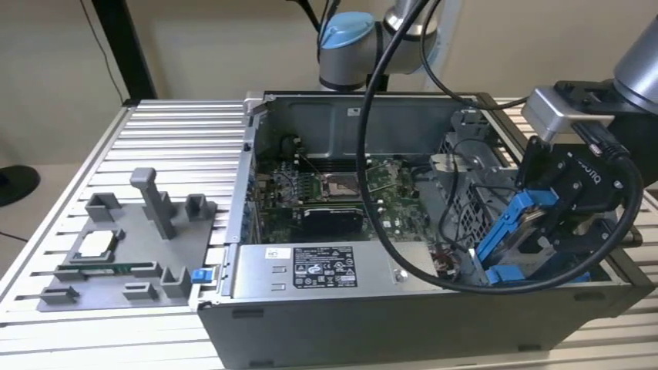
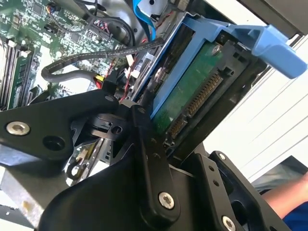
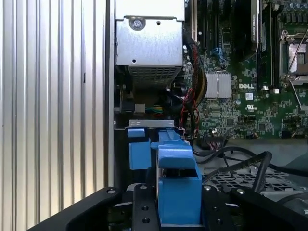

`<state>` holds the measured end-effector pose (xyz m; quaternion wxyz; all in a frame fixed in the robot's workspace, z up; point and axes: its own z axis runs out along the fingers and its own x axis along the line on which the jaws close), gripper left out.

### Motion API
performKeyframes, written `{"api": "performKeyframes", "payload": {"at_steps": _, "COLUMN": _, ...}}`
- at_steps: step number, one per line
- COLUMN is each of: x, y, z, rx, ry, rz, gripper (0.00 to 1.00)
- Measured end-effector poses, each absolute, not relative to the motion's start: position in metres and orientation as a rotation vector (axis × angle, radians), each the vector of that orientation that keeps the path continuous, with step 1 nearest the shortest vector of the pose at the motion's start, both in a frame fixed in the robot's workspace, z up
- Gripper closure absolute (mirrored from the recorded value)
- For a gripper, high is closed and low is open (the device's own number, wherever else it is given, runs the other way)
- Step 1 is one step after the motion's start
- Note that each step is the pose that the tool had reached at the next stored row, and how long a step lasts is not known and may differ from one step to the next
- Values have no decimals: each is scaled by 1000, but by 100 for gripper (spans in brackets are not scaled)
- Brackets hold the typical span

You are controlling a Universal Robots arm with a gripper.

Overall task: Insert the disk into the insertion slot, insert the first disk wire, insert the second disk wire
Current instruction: 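Insert the disk into the insertion slot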

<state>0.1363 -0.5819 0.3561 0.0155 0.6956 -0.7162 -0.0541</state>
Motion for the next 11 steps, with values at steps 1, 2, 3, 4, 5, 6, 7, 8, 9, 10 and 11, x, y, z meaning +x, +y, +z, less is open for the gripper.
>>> {"api": "performKeyframes", "payload": {"at_steps": 1, "x": 136, "y": -582, "z": 356, "rx": 2164, "ry": -2228, "rz": -168, "gripper": 100}}
{"api": "performKeyframes", "payload": {"at_steps": 2, "x": 136, "y": -582, "z": 356, "rx": 2164, "ry": -2228, "rz": -168, "gripper": 100}}
{"api": "performKeyframes", "payload": {"at_steps": 3, "x": 136, "y": -582, "z": 356, "rx": 2164, "ry": -2228, "rz": -168, "gripper": 100}}
{"api": "performKeyframes", "payload": {"at_steps": 4, "x": 136, "y": -582, "z": 356, "rx": 2164, "ry": -2228, "rz": -168, "gripper": 0}}
{"api": "performKeyframes", "payload": {"at_steps": 5, "x": 136, "y": -582, "z": 356, "rx": 2164, "ry": -2227, "rz": -169, "gripper": 0}}
{"api": "performKeyframes", "payload": {"at_steps": 6, "x": 136, "y": -582, "z": 356, "rx": 2164, "ry": -2228, "rz": -169, "gripper": 0}}
{"api": "performKeyframes", "payload": {"at_steps": 7, "x": 136, "y": -582, "z": 356, "rx": 2164, "ry": -2228, "rz": -169, "gripper": 0}}
{"api": "performKeyframes", "payload": {"at_steps": 8, "x": 136, "y": -582, "z": 356, "rx": 2164, "ry": -2228, "rz": -169, "gripper": 0}}
{"api": "performKeyframes", "payload": {"at_steps": 9, "x": 136, "y": -582, "z": 358, "rx": 2165, "ry": -2229, "rz": -171, "gripper": 0}}
{"api": "performKeyframes", "payload": {"at_steps": 10, "x": 136, "y": -582, "z": 360, "rx": 2165, "ry": -2230, "rz": -174, "gripper": 0}}
{"api": "performKeyframes", "payload": {"at_steps": 11, "x": 136, "y": -582, "z": 363, "rx": 2166, "ry": -2231, "rz": -177, "gripper": 0}}
